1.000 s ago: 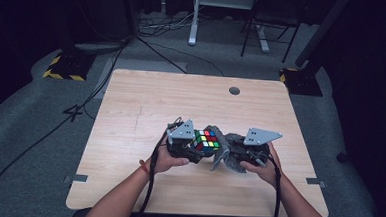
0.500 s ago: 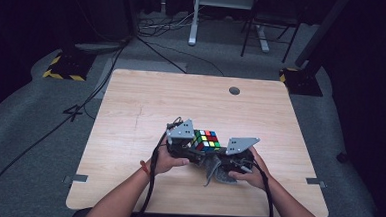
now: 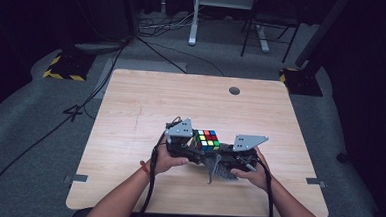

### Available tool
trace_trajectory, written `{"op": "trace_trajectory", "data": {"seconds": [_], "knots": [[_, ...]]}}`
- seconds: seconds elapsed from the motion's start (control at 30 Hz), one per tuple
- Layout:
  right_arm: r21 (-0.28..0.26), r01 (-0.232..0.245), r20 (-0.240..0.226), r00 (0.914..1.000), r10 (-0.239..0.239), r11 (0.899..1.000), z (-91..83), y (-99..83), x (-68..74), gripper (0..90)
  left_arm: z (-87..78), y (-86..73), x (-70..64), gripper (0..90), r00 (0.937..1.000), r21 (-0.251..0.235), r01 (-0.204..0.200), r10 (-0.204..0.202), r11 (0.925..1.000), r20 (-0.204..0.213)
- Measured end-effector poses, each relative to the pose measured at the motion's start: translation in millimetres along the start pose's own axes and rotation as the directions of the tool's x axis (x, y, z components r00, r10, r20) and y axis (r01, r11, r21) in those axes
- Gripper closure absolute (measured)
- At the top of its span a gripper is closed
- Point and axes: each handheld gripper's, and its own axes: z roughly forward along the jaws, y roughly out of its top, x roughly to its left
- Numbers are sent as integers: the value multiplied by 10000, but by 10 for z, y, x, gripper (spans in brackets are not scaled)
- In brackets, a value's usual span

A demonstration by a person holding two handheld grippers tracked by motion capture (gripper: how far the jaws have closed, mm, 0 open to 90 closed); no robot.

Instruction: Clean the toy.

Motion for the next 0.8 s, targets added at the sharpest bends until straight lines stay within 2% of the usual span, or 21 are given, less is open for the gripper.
{"op": "trace_trajectory", "data": {"seconds": [0.13, 0.2, 0.3, 0.4, 0.43, 0.5, 0.53, 0.57, 0.63, 0.8], "knots": [[-471, -392, -129, 9992, 387, 9981, -79, 7, -53, 767, 14, -12, 5, 317, 10000, 307, 31, -28, 9995, -66], [-384, -157, 66, 9999, 160, 9991, -112, 26, -46, 767, 18, -8, 0, 319, 10000, 307, -35, 36, 9995, -60], [-464, -223, 96, 9997, 228, 9987, -145, 28, -56, 767, 9, 5, -6, 325, 9998, 369, -178, 182, 9992, -112], [-247, -436, 10, 9990, 437, 9987, -78, -14, -57, 768, 29, -6, 0, 332, 9998, 412, 47, -39, 9991, -196], [-159, -393, -45, 9992, 393, 9991, -49, -20, -40, 768, 43, -5, -9, 333, 9996, 413, 23, -11, 9991, -299], [-19, -197, -183, 9996, 197, 9998, 43, -15, 32, 767, 61, 1, -13, 334, 9999, 315, 111, -107, 9994, -131], [20, -97, -248, 9996, 98, 10000, 87, -4, 76, 767, 71, 6, -28, 334, 9998, 326, 43, -36, 9995, -205], [-22, -5, -393, 9992, 4, 10000, 125, 10, 112, 767, 78, 12, -42, 335, 9998, 388, -19, 27, 9992, -206], [-137, 57, -368, 9993, -62, 9999, 167, 31, 160, 768, 77, 17, -61, 335, 10000, 385, -44, 46, 9992, -52], [-700, -417, -115, 9991, 410, 9967, 61, 12, 63, 768, 45, 21, -54, 335, 9998, 396, -104, 111, 9992, -179]]}}
